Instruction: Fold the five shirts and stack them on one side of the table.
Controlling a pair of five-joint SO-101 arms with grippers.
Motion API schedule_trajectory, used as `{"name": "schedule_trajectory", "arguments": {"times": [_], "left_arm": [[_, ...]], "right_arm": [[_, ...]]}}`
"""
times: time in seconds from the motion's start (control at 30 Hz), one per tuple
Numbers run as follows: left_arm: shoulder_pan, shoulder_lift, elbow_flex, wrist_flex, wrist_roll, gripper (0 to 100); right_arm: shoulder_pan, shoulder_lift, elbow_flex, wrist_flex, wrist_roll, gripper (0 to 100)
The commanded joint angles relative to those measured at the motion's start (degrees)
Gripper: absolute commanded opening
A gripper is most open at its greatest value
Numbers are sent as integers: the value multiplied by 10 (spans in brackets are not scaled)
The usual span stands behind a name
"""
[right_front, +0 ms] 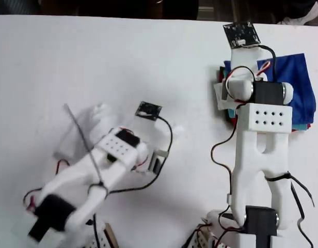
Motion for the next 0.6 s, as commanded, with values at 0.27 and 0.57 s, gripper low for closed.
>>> {"name": "schedule_trajectory", "arguments": {"times": [0.27,0.57], "left_arm": [[-28,171,-200,142,-89,52],[-37,102,-203,215,-178,24]], "right_arm": [[2,-27,-25,18,-1,211],[1,-24,-24,32,-1,211]]}}
